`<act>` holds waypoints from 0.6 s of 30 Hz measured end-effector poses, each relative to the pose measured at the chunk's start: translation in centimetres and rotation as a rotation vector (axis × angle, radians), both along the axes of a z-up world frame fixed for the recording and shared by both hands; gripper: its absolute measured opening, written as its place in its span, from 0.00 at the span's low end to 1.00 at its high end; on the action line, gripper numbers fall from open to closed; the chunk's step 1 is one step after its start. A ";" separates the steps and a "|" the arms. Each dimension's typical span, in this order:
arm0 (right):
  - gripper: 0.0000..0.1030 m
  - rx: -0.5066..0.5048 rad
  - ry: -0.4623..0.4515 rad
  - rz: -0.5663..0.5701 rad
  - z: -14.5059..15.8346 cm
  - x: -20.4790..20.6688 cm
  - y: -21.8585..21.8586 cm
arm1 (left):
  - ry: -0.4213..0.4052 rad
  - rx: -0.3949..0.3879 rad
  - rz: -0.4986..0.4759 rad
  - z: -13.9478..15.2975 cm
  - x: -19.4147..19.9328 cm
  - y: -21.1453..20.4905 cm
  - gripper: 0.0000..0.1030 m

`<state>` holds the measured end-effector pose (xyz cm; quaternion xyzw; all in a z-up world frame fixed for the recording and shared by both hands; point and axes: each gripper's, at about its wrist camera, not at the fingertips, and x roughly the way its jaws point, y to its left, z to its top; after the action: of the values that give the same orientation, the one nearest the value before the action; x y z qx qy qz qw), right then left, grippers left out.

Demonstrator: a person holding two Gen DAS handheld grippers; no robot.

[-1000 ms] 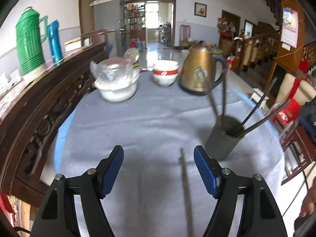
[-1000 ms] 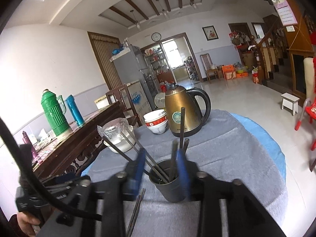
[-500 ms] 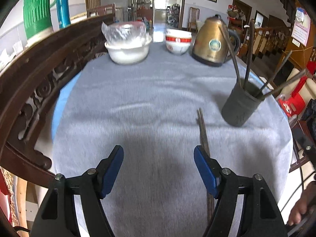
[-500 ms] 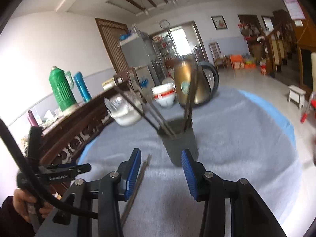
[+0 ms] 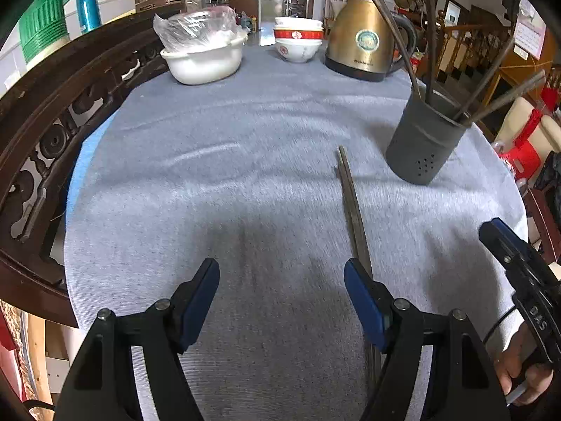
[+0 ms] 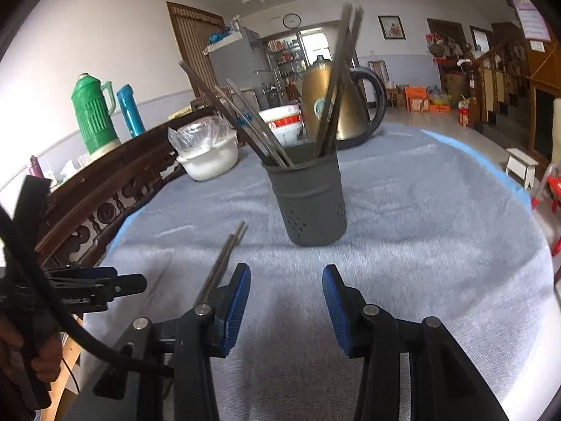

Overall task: Organize utensils
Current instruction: 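Move both open tools back over the last chopsticks on the cloth, then close the left tool on one dark chopstick while the right tool grasps another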

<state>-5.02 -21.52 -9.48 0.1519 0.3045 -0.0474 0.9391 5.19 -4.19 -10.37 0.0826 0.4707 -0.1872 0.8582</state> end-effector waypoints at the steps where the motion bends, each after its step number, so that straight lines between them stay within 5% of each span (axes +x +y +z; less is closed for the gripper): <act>1: 0.45 0.005 0.006 0.000 -0.3 0.2 -0.1 | 0.002 0.003 -0.002 -0.2 0.0 -0.1 0.72; 18: 0.45 0.056 0.084 -0.026 -2.0 1.2 -0.5 | -0.010 0.039 -0.019 -1.0 0.8 -1.4 0.72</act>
<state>-3.78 -22.00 -11.45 0.1801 0.3429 -0.0575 0.9201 6.02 -5.64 -11.36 0.1048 0.4694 -0.1859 0.8568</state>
